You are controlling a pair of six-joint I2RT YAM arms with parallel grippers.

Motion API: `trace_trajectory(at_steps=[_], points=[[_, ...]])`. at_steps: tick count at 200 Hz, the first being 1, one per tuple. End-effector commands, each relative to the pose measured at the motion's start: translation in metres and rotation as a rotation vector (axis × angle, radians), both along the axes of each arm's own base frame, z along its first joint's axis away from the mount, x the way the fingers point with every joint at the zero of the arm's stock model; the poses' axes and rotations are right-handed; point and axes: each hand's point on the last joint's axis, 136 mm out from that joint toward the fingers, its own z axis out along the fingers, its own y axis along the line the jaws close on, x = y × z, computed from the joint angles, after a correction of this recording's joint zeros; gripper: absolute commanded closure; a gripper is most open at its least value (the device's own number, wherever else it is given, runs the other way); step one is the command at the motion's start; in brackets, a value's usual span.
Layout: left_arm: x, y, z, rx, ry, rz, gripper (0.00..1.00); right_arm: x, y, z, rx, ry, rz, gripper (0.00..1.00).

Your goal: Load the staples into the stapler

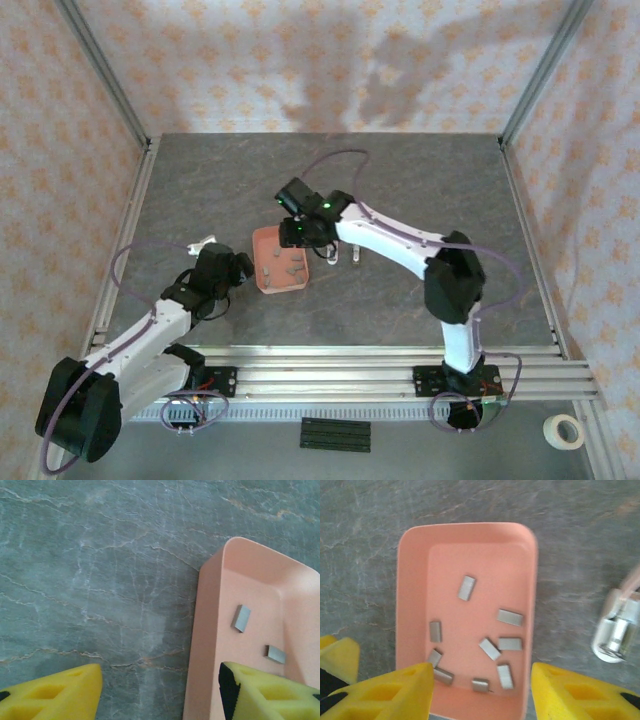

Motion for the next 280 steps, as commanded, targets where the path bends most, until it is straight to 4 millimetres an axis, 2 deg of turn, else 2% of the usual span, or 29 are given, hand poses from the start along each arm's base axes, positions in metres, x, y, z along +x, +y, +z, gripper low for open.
trace_trajectory(at_steps=[1, 45, 104, 168, 230, 280], points=[[0.006, 0.020, 0.007, 0.037, -0.066, 0.101, 0.36, -0.003, 0.005, -0.012, -0.095, 0.054, -0.021, 0.47], [0.001, 0.036, -0.004, 0.087, -0.040, 0.156, 0.36, 0.012, 0.026, -0.045, -0.154, 0.093, -0.034, 0.52], [-0.002, 0.038, -0.013, 0.072, -0.035, 0.172, 0.37, 0.026, 0.044, -0.079, -0.170, 0.111, -0.040, 0.56], [0.004, 0.034, -0.016, 0.075, -0.023, 0.143, 0.37, 0.043, 0.045, -0.095, -0.165, 0.096, -0.078, 0.60], [0.004, 0.033, -0.018, 0.072, -0.017, 0.132, 0.36, 0.043, 0.054, -0.106, -0.131, 0.119, -0.077, 0.63], [0.004, 0.036, -0.016, 0.086, -0.022, 0.130, 0.36, 0.043, 0.055, -0.118, -0.142, 0.127, -0.072, 0.73]])
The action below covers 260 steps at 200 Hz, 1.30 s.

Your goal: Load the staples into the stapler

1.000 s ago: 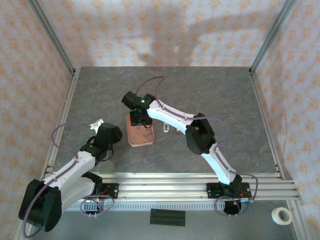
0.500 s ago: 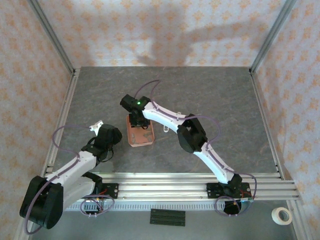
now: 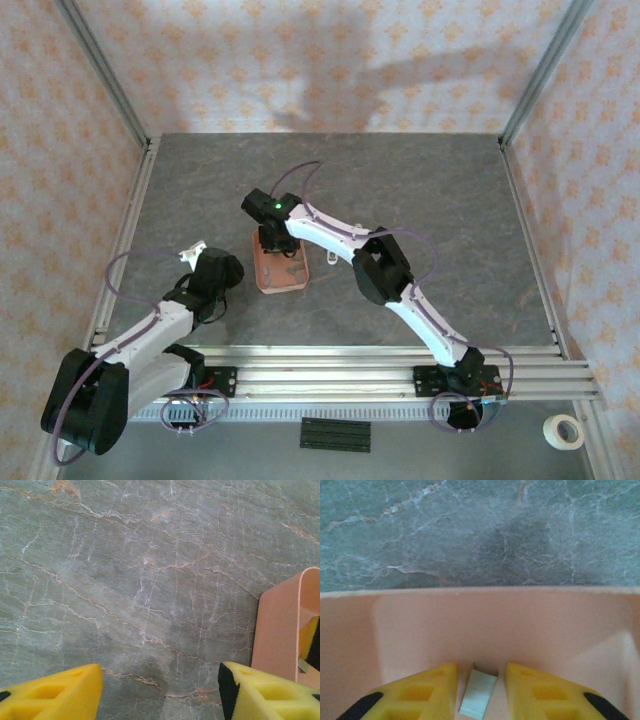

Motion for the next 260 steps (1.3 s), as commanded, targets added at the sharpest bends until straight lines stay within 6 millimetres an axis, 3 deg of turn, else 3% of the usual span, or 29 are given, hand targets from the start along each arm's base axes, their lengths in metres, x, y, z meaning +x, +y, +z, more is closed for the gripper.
trace_trajectory(at_steps=[1, 53, 101, 123, 168, 197, 212, 260], points=[[0.005, 0.004, 0.006, 0.021, -0.029, 0.000, 0.36, 0.004, 0.004, -0.006, 0.005, -0.007, -0.008, 0.73], [0.003, 0.005, 0.007, 0.025, -0.030, -0.006, 0.36, 0.001, -0.005, -0.016, -0.065, -0.016, 0.008, 0.81], [0.002, 0.005, 0.006, 0.035, -0.028, -0.019, 0.36, 0.002, -0.003, -0.006, -0.065, -0.052, 0.022, 0.86], [0.005, -0.001, 0.009, 0.019, -0.045, -0.051, 0.36, 0.010, 0.001, 0.016, -0.030, -0.122, 0.019, 0.87], [0.017, -0.030, 0.030, -0.025, -0.136, -0.226, 0.36, 0.023, -0.002, 0.093, 0.099, -0.329, 0.005, 0.87], [0.027, -0.041, 0.050, -0.040, -0.216, -0.285, 0.38, 0.019, -0.027, 0.131, 0.158, -0.456, -0.038, 0.87], [0.030, -0.048, 0.058, -0.063, -0.250, -0.309, 0.38, 0.014, -0.045, 0.140, 0.173, -0.513, -0.066, 0.87], [0.040, -0.082, 0.075, -0.013, -0.354, -0.444, 0.39, -0.008, -0.109, 0.142, 0.138, -0.603, -0.174, 0.87]])
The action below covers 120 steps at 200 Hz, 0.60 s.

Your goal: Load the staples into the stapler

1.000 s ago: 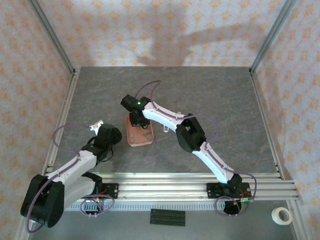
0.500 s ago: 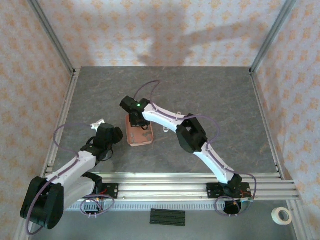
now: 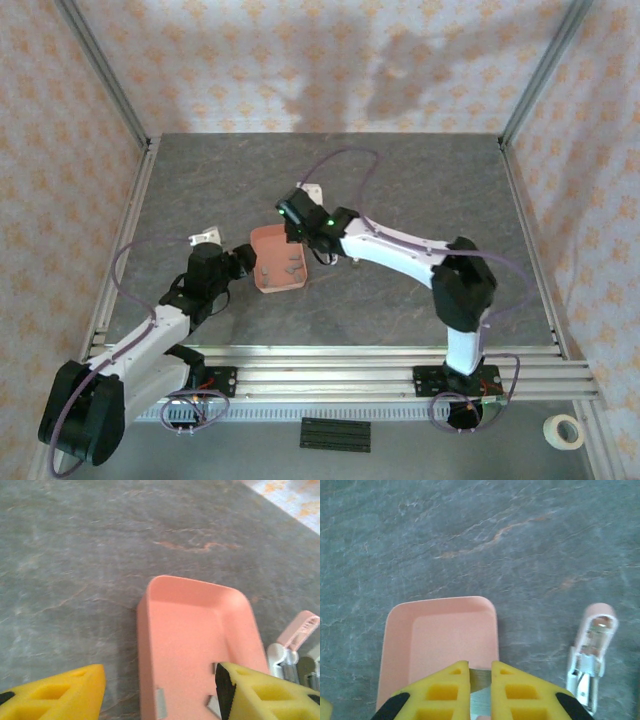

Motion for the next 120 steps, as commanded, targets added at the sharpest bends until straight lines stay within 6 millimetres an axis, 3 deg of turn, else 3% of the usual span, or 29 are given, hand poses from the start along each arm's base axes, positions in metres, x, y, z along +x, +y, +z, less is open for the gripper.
trace_trajectory(at_steps=[1, 23, 52, 82, 120], points=[[0.010, -0.023, 0.018, 0.041, -0.110, -0.098, 0.39, 0.003, -0.025, 0.006, -0.001, -0.093, -0.098, 0.87], [0.013, -0.038, 0.021, 0.086, -0.123, -0.151, 0.39, -0.004, -0.048, 0.000, -0.012, -0.114, -0.144, 0.87], [0.014, -0.039, 0.022, 0.100, -0.149, -0.152, 0.39, -0.007, -0.063, -0.012, -0.010, -0.112, -0.191, 0.87], [0.017, -0.038, 0.016, 0.126, -0.149, -0.154, 0.38, -0.008, -0.071, -0.035, -0.023, -0.076, -0.226, 0.87], [0.021, -0.046, 0.007, 0.110, -0.146, -0.183, 0.37, -0.007, -0.066, -0.056, -0.011, -0.032, -0.245, 0.87]])
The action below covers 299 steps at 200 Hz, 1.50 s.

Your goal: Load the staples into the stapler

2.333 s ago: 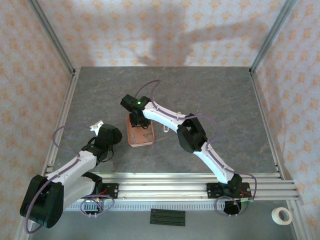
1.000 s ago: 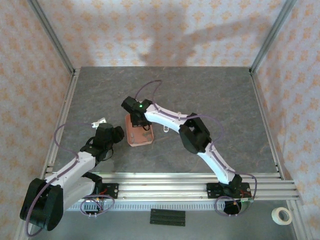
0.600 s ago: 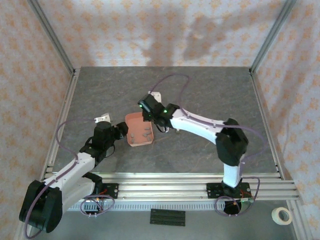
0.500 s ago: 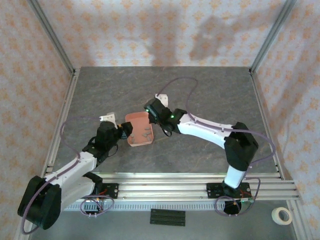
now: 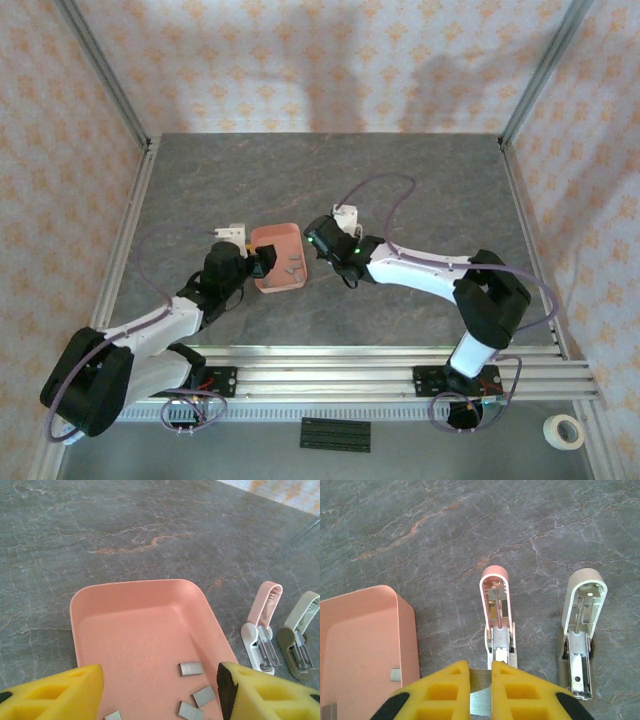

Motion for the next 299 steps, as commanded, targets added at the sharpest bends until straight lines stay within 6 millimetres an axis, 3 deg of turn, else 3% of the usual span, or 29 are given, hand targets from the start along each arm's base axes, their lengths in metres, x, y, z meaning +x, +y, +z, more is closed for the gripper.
trace_trajectory(at_steps=[1, 55, 117, 299], points=[[0.008, -0.007, 0.010, -0.007, -0.064, -0.020, 0.37, 0.006, -0.002, -0.012, 0.014, -0.004, -0.059, 0.87], [0.009, -0.009, 0.003, 0.000, -0.050, -0.036, 0.37, 0.021, 0.002, -0.042, 0.008, 0.069, -0.064, 0.87], [0.008, -0.005, 0.002, 0.022, -0.048, -0.019, 0.36, 0.030, 0.000, -0.053, 0.001, 0.101, -0.058, 0.87], [0.013, -0.009, -0.003, -0.003, -0.021, -0.014, 0.36, 0.016, -0.008, -0.074, -0.056, 0.183, -0.043, 0.88]])
